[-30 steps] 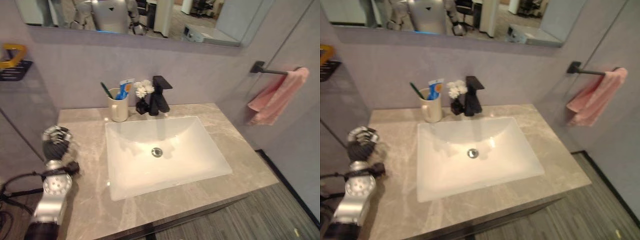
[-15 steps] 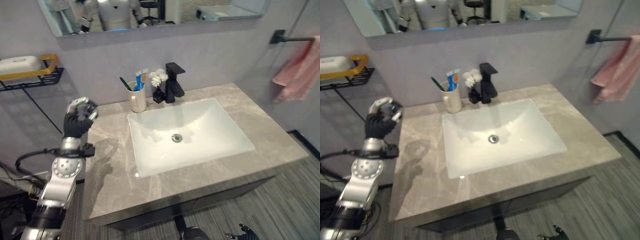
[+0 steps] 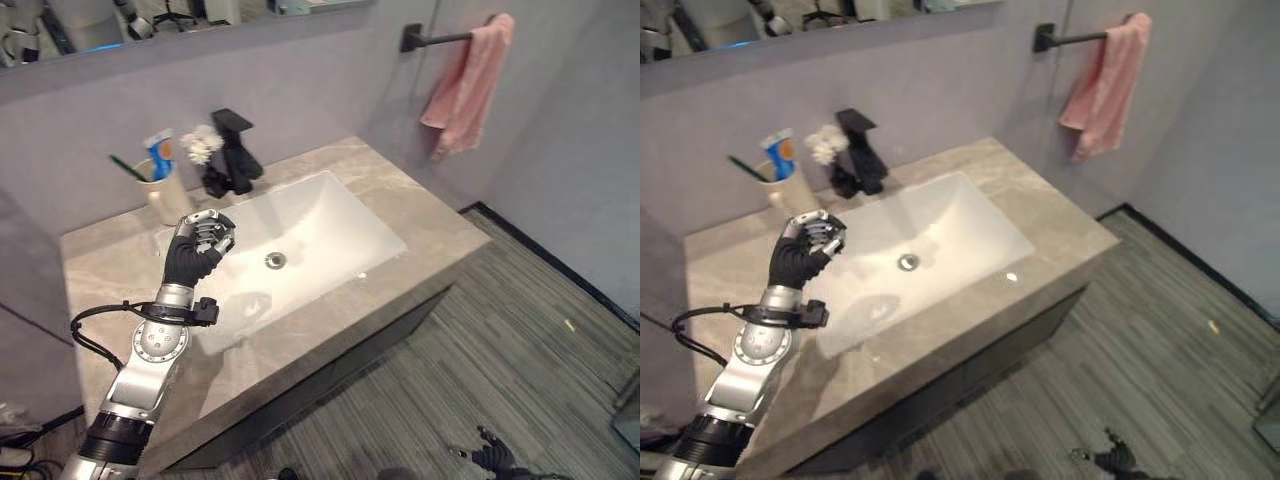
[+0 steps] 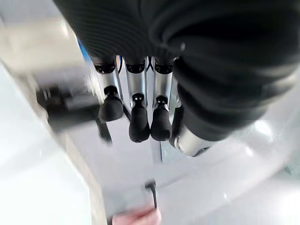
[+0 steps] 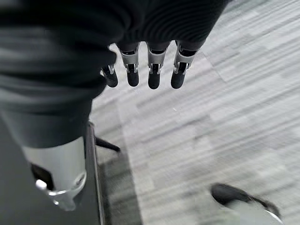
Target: Put brush and paste in cup on sink, flatten towel.
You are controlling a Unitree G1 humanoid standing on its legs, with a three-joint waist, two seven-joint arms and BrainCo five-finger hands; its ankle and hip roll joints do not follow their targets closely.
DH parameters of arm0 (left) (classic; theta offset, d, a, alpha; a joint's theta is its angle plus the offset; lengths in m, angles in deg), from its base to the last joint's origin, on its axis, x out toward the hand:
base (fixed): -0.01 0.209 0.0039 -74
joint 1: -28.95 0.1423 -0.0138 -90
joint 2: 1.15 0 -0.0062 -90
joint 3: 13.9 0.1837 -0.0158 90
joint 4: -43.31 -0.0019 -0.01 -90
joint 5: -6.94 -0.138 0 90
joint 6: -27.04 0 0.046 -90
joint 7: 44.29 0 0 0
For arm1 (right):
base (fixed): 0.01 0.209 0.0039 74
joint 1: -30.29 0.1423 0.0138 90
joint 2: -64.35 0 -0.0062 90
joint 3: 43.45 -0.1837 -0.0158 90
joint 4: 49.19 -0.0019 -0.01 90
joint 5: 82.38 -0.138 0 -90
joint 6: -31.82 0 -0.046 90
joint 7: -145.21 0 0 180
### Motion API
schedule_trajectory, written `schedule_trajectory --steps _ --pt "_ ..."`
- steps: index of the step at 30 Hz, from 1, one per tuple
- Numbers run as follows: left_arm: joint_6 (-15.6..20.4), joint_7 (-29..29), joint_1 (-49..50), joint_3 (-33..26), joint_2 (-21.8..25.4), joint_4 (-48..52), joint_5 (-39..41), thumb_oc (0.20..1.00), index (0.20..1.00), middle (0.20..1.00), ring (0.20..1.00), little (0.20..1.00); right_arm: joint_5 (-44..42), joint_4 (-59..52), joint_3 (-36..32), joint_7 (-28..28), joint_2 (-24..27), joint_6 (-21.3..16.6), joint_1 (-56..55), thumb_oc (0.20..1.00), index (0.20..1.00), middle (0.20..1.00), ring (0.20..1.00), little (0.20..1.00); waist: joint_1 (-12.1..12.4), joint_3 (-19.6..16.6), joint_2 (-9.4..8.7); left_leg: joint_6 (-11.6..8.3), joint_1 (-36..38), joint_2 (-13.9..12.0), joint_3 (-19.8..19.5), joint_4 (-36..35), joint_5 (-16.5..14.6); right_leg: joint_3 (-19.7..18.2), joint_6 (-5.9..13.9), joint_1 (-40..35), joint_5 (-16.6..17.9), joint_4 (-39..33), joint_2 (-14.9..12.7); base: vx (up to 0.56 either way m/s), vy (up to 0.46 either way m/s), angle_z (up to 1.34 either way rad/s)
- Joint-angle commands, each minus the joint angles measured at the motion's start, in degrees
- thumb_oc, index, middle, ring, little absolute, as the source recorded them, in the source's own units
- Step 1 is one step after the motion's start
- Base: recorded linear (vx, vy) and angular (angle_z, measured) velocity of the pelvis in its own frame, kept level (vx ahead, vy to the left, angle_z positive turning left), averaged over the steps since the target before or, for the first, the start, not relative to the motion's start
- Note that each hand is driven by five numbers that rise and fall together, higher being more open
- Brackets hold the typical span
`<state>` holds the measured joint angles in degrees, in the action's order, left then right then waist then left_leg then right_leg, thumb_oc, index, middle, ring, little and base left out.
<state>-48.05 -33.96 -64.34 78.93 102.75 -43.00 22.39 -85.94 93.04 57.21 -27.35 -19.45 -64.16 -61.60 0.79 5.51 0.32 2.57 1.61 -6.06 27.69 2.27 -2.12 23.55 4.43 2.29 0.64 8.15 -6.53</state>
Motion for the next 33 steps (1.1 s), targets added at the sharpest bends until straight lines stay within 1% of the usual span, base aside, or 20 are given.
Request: schedule_trajectory --steps 1,3,4,6,7,8,9,10,12,13,14,15,16,17,19,21,22,26,27,33 --pt "2.41 -2.01 0.32 2.42 -1.57 2.73 4.21 0.200 0.200 0.200 0.200 0.200 1.95 -3.74 -1.45 1.95 2.14 -1.51 -3.23 1.000 1.000 1.000 1.000 1.000 -2.25 -3.68 -1.56 -1.11 -1.65 2.89 -4.70 -0.18 -1.16 -5.83 3.68 -1.78 -4.09 0.53 -1.92 -0.04 -0.287 -1.81" --pt "2.03 -3.01 0.65 4.66 -3.32 1.85 5.24 0.200 0.200 0.200 0.200 0.200 2.77 -5.84 -0.84 1.44 2.58 -1.52 -4.55 1.000 1.000 1.000 1.000 1.000 -3.13 -3.62 -1.98 -1.60 -1.47 1.86 -4.12 0.90 -1.35 -8.04 2.98 -2.98 -4.78 -1.30 0.03 -0.02 -0.290 -0.46" --pt "1.82 -3.12 0.41 6.31 -4.36 0.40 5.85 0.200 0.200 0.200 0.200 0.200 2.72 -6.89 -0.80 1.55 3.02 -1.93 -5.23 1.000 1.000 1.000 1.000 1.000 -3.71 -3.30 -2.06 -2.39 -1.60 1.01 -3.99 1.30 -0.57 -9.51 2.15 -3.39 -5.25 -2.40 1.50 -0.04 -0.329 -0.28" --pt "1.81 -3.26 0.11 7.95 -5.83 -0.33 8.60 0.200 0.200 0.200 0.200 0.200 2.57 -6.72 -0.76 2.15 3.14 -2.05 -5.72 1.000 1.000 1.000 1.000 1.000 -4.13 -3.03 -2.11 -2.92 -1.97 0.46 -4.56 1.59 0.15 -10.35 1.63 -3.32 -5.33 -2.67 2.36 -0.03 -0.213 -0.27" --pt "1.45 -3.66 -0.17 9.11 -6.75 -1.25 10.48 0.200 0.200 0.200 0.200 0.200 2.78 -7.69 -0.27 2.27 3.22 -1.99 -6.11 1.000 1.000 1.000 1.000 1.000 -4.42 -2.78 -2.16 -3.28 -2.20 0.05 -5.28 1.69 0.59 -11.18 1.23 -3.39 -5.27 -3.29 3.15 -0.10 -0.240 -0.20" --pt "1.38 -4.06 -1.31 10.82 -6.63 -2.08 9.80 0.200 0.200 0.200 0.200 0.200 2.96 -9.71 0.38 1.99 3.67 -2.20 -6.78 1.000 1.000 1.000 1.000 1.000 -4.12 -1.91 -2.57 -3.78 -3.83 0.05 -8.76 2.05 2.44 -12.14 0.15 -2.87 -4.43 -4.21 4.20 -0.10 -0.235 -0.22" --pt "1.38 -4.06 -1.31 10.82 -6.63 -2.08 9.80 0.200 0.200 0.200 0.200 0.200 2.96 -9.72 0.38 1.99 3.67 -2.20 -6.79 1.000 1.000 1.000 1.000 1.000 -4.12 -1.92 -2.57 -3.78 -3.85 0.05 -8.77 2.06 2.44 -12.13 0.15 -2.86 -4.43 -4.21 4.20 -0.10 -0.217 -0.43" --pt "1.20 -4.28 -1.83 11.88 -6.72 -2.33 10.21 0.200 0.200 0.200 0.200 0.200 3.02 -10.28 0.75 1.86 3.88 -2.35 -6.87 1.000 1.000 1.000 1.000 1.000 -3.95 -1.62 -2.85 -4.16 -4.70 0.74 -12.26 2.32 2.41 -12.66 -0.05 -3.02 -4.24 -4.77 4.60 -0.01 -0.191 -0.48" --pt "1.23 -3.82 -2.25 12.24 -6.20 -2.97 9.56 0.200 0.200 0.200 0.200 0.200 3.21 -11.47 2.45 1.81 3.91 -2.71 -6.01 1.000 1.000 1.000 1.000 1.000 -2.17 -0.82 -3.55 -4.02 -7.06 4.71 -24.01 5.61 0.62 -16.19 -0.57 -2.93 -3.25 -6.37 5.65 -0.01 -0.223 -0.28" --pt "1.23 -3.82 -2.29 12.23 -6.18 -2.98 9.55 0.200 0.200 0.200 0.200 0.200 3.21 -11.47 2.45 1.81 3.89 -2.70 -5.97 1.000 1.000 1.000 1.000 1.000 -2.25 -0.95 -3.56 -4.01 -7.36 4.73 -24.09 5.70 0.72 -16.11 -0.58 -2.74 -3.12 -6.44 5.64 0.01 -0.112 -0.40" --pt "1.23 -3.78 -2.06 12.15 -6.10 -3.24 9.22 0.200 0.200 0.200 0.200 0.200 3.29 -10.82 3.43 1.64 3.73 -2.90 -5.30 1.000 1.000 1.000 1.000 1.000 -1.38 -0.75 -3.59 -3.82 -7.42 6.73 -27.92 6.63 -0.50 -17.97 -0.70 -3.01 -2.90 -7.10 6.20 0.01 -0.043 -0.98" --pt "1.24 -3.78 -2.10 12.13 -6.08 -3.25 9.22 0.200 0.200 0.200 0.200 0.200 3.29 -10.79 3.44 1.65 3.70 -2.92 -5.25 1.000 1.000 1.000 1.000 1.000 -1.40 -0.82 -3.62 -3.81 -7.57 6.76 -27.92 6.58 -0.33 -17.96 -0.70 -2.88 -2.76 -7.17 6.18 0.08 -0.114 -1.04" --pt "1.42 -3.49 -0.50 11.76 -5.50 -3.62 8.18 0.200 0.200 0.200 0.200 0.200 4.50 -10.10 6.54 1.07 3.05 -3.13 -3.51 1.000 1.000 1.000 1.000 1.000 0.57 -0.73 -3.37 -2.57 -7.82 11.37 -37.14 8.28 -1.08 -23.82 -0.92 -3.18 -1.76 -7.84 8.17 0.06 -0.070 -0.84" --pt "1.45 -3.48 -0.50 11.76 -5.51 -3.66 8.17 0.200 0.200 0.200 0.200 0.200 4.50 -10.06 6.57 1.08 3.04 -3.15 -3.49 1.000 1.000 1.000 1.000 1.000 0.62 -0.68 -3.37 -2.54 -7.73 11.36 -37.08 8.27 -1.12 -23.89 -0.91 -3.26 -1.76 -7.87 8.18 0.08 -0.046 -1.17" --pt "1.07 -3.63 0.06 12.75 -5.44 -5.72 6.81 0.200 0.200 0.200 0.200 0.200 4.94 -10.05 7.83 0.93 3.14 -3.02 -1.98 1.000 1.000 1.000 1.000 1.000 0.95 -0.22 -2.69 -2.60 -9.82 14.13 -41.00 9.85 0.22 -26.95 -0.73 -3.08 -1.36 -7.48 8.84 0.01 0.054 -1.50" --pt "0.97 -3.65 0.28 12.81 -5.50 -6.82 6.72 0.200 0.200 0.200 0.200 0.200 4.94 -10.06 8.44 0.77 2.93 -2.97 -1.12 1.000 1.000 1.000 1.000 1.000 1.13 -0.14 -2.28 -2.55 -9.46 14.32 -41.12 9.59 0.13 -28.03 -0.74 -3.09 -1.72 -6.80 9.15 0.05 0.072 -0.42" --pt "0.15 -4.66 0.99 14.41 -5.74 -10.49 6.55 0.200 0.200 0.200 0.200 0.200 5.05 -8.80 9.09 0.57 2.25 -2.77 -0.80 1.000 1.000 1.000 1.000 1.000 0.46 -0.90 -1.28 -1.73 -6.72 13.01 -39.31 6.10 0.02 -28.73 -0.75 -3.34 -2.34 -6.11 9.47 0.08 0.074 -0.50" --pt "-0.84 -5.83 0.82 17.41 -5.81 -15.20 4.45 0.200 0.200 0.200 0.200 0.200 4.71 -6.70 8.53 0.77 1.74 -2.53 -0.52 1.000 1.000 1.000 1.000 1.000 -0.41 -1.66 -0.71 -1.03 -3.67 12.56 -38.35 3.24 0.00 -29.64 -0.72 -3.80 -3.16 -4.98 9.31 0.11 0.114 -0.52" --pt "-1.67 -6.28 1.61 18.62 -5.81 -18.20 2.29 0.200 0.200 0.200 0.200 0.200 3.21 -6.02 7.28 0.61 1.37 -2.47 -0.73 1.000 1.000 1.000 1.000 1.000 -1.17 -1.86 -0.37 -0.64 -2.66 12.17 -36.70 2.51 -0.30 -30.71 -0.38 -3.51 -3.29 -4.25 9.23 0.07 0.131 -0.52" --pt "-2.82 -7.00 4.10 18.97 -6.50 -22.72 1.30 0.200 0.200 0.200 0.200 0.200 3.70 -5.77 6.91 0.46 1.40 -2.20 -1.02 1.000 1.000 1.000 1.000 1.000 -0.94 -2.34 -0.13 0.37 -1.03 11.52 -33.35 1.23 -1.23 -33.09 0.53 -3.24 -2.81 -4.28 9.30 0.05 0.076 -0.46"
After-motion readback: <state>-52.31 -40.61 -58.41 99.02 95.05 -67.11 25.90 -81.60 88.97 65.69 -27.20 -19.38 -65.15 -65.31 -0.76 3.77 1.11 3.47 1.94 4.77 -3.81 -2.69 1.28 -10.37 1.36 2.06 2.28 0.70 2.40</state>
